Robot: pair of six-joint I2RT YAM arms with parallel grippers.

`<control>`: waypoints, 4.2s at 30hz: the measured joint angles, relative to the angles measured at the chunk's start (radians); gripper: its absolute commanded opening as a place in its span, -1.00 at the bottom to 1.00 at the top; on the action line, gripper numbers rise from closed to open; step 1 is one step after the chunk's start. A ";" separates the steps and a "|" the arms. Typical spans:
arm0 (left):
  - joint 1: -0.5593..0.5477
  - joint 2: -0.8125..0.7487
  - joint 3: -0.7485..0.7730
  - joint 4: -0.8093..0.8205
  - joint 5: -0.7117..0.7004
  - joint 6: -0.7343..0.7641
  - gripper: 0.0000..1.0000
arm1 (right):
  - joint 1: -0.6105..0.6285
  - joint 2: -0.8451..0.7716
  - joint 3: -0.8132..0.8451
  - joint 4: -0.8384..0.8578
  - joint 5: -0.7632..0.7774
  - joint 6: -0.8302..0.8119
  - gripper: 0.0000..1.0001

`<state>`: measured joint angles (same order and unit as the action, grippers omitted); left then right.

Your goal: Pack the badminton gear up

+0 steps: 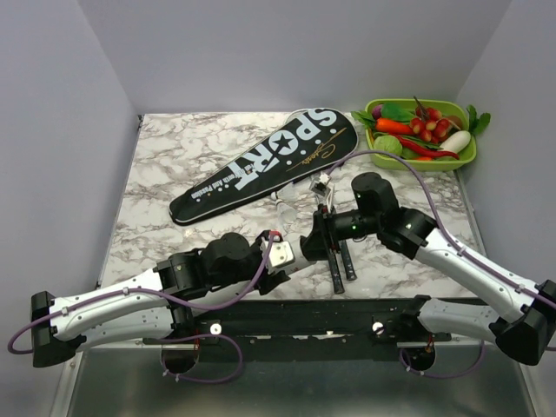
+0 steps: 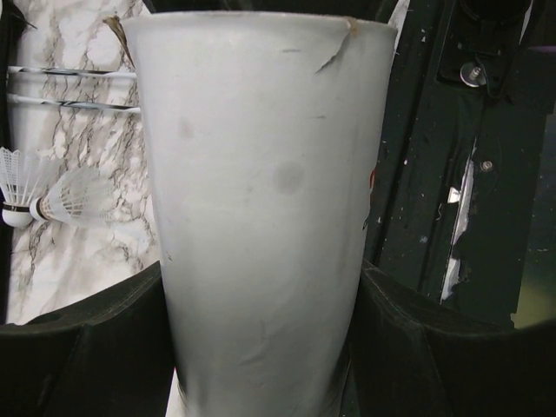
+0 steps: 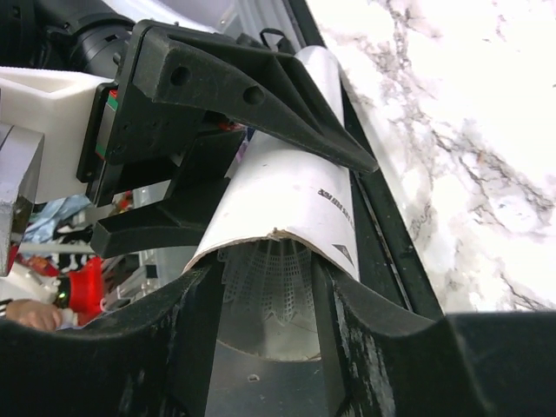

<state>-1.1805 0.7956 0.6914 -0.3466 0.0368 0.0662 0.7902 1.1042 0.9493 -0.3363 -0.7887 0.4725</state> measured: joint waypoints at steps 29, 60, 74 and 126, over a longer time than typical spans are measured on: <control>0.000 -0.019 0.008 0.007 -0.102 -0.014 -1.00 | -0.190 0.111 0.226 -0.169 0.592 0.232 0.34; 0.000 -0.086 0.008 -0.014 -0.264 -0.029 -1.00 | -0.179 0.663 0.051 0.439 0.502 0.815 0.36; 0.000 -0.082 0.008 -0.015 -0.265 -0.029 -1.00 | -0.173 0.756 0.101 0.463 0.520 0.840 0.16; 0.000 0.072 0.008 0.013 -0.031 0.002 -1.00 | -0.172 -0.219 0.186 -0.420 0.392 -0.138 -0.99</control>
<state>-1.1805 0.8673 0.6994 -0.3332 0.0055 0.0681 0.6182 0.8848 1.1351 -0.7559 -0.3969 0.3347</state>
